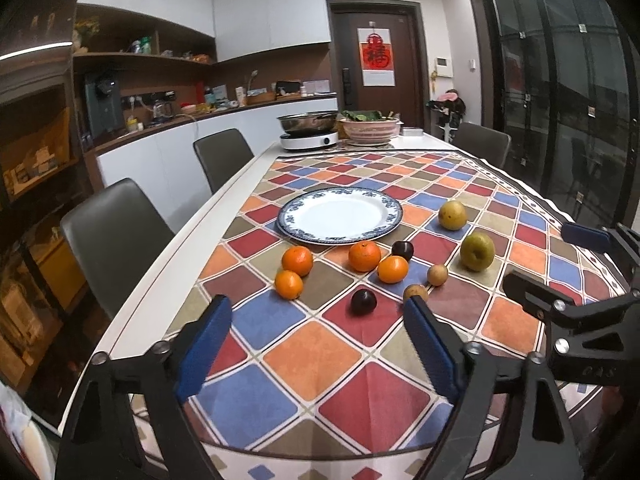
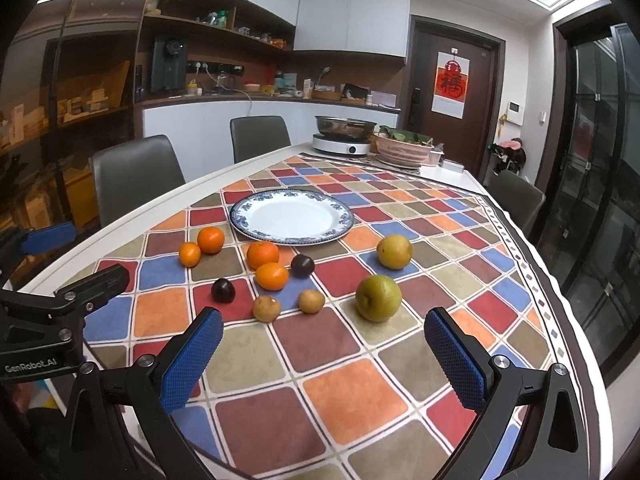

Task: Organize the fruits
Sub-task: 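Grasp the dark plum with the left gripper while the right gripper grasps a small brown fruit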

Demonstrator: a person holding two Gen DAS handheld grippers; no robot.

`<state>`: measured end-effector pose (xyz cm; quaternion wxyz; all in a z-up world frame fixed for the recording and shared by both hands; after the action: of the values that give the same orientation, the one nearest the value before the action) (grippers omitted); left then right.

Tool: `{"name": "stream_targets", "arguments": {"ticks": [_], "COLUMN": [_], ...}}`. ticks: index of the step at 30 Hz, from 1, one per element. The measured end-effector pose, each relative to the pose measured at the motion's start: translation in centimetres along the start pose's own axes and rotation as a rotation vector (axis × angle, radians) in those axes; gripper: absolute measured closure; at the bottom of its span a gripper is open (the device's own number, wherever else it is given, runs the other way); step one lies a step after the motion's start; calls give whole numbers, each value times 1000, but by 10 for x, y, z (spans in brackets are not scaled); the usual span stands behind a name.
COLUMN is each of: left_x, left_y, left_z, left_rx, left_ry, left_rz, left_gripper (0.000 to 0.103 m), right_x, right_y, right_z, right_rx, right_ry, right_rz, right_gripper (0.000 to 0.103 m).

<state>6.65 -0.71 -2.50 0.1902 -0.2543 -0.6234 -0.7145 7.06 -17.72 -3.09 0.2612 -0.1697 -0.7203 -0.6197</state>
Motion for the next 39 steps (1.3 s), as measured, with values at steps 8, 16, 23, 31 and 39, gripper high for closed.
{"name": "stream_targets", "arguments": {"ticks": [8,16,23,31,39], "left_x": [-30,-61,-89,-115,-131], "left_y": [6,7,4,-5,-8], "left_z": [-6,-15,-25,-31,-37], "left_rx": [-45,-100,-140,-159,-183], "left_ry": [-49,-104,-138,-186,-205], "left_rz": [32,92,163,235,286], "left_gripper": [31,41,52,63,65], "right_x": [-30,-66,-95,-119,-130], "right_y": [10,7,0,0,1], "right_z": [3,4,2,4,5], "right_rx": [32,48,62,119,157], "right_ry": [48,90,130,145,169], "right_rz": [44,129,223,264,291], "right_gripper": [20,37,48,54,60]}}
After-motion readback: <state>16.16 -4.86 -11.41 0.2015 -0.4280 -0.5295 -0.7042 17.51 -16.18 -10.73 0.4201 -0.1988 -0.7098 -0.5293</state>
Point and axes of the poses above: each gripper's, at about its wrist camera, not at the fingertips, and x roughly against the way its jaws point, z to its left, y to its top, the point moved 6 cm from there along -x, roughly the way its jaws point, and after that the axes turned 6 degrees about z, right-handed, at the moved point
